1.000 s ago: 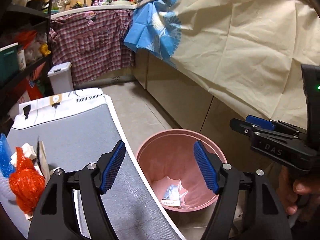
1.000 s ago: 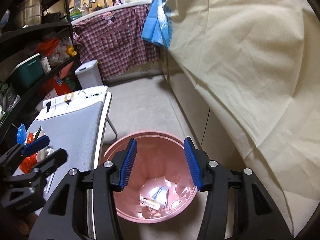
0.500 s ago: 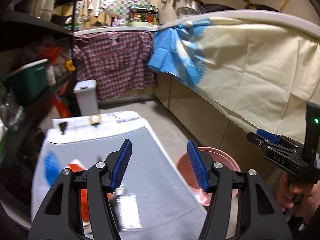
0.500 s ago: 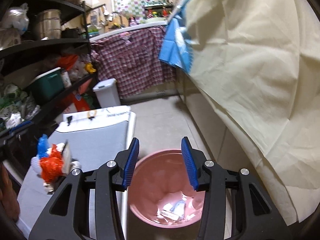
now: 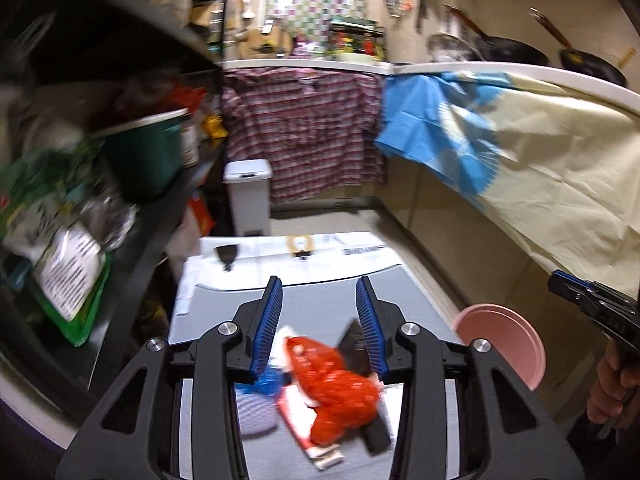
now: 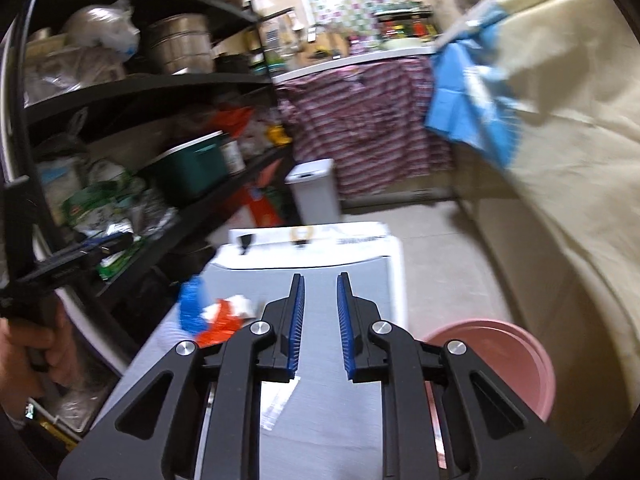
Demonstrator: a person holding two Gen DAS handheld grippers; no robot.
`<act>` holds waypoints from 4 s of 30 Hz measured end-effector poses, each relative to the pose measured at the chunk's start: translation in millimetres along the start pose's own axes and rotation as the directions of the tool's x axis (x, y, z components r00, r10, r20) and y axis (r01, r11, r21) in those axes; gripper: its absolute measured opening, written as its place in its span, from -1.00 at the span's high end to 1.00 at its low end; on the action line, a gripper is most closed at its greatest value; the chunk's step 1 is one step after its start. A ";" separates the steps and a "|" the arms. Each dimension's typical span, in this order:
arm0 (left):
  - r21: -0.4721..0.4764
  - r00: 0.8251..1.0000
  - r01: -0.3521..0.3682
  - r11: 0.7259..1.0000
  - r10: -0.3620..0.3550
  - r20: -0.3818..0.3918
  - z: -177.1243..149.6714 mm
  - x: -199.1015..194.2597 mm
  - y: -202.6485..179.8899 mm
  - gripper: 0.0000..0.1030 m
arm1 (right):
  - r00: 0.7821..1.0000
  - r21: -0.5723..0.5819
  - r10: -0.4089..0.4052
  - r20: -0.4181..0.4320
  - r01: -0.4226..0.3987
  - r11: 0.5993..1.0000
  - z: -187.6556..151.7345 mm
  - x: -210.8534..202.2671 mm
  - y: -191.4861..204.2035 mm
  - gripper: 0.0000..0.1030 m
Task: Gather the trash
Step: 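Grasp the blue plastic bag with the left tool while the right tool grasps the black card, then carry the blue bag and black card over the pink bucket with both tools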
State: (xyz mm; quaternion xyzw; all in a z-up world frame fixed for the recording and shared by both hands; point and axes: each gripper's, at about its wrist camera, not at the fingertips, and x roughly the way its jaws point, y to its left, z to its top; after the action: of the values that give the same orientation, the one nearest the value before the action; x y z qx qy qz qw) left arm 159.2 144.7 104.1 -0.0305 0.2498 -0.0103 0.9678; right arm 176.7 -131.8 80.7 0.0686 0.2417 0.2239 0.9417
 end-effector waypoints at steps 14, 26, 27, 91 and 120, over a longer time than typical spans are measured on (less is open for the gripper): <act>-0.082 0.986 -0.081 0.993 0.068 -0.150 -51.7 73.1 62.7 0.51 | 0.983 -0.027 0.097 -0.153 -0.103 0.994 -38.5 116.9 52.5 0.63; -0.112 0.971 -0.108 0.988 0.081 -0.226 -62.1 113.0 76.6 0.00 | 0.960 0.010 0.137 -0.242 -0.138 0.990 -58.2 170.6 48.3 0.45; -0.109 0.969 -0.109 0.988 0.082 -0.231 -63.7 115.1 76.0 0.00 | 0.959 0.008 0.140 -0.245 -0.143 0.990 -58.3 171.5 48.7 0.45; -0.053 0.995 -0.027 0.998 0.021 -0.101 -37.9 21.8 3.9 0.85 | 0.993 -0.112 0.103 -0.058 -0.109 0.988 -7.8 42.4 56.3 0.94; 0.000 0.987 0.128 0.992 -0.127 -0.095 -25.9 22.7 -95.0 0.85 | 0.991 0.001 -0.136 0.010 0.136 0.991 8.2 -26.3 -82.6 0.94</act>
State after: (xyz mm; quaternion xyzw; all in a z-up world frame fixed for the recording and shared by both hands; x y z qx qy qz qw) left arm 166.1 47.7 76.6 -0.0429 0.2930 -0.0743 0.9523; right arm 192.1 -217.5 79.5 0.0530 0.2412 0.1587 0.9559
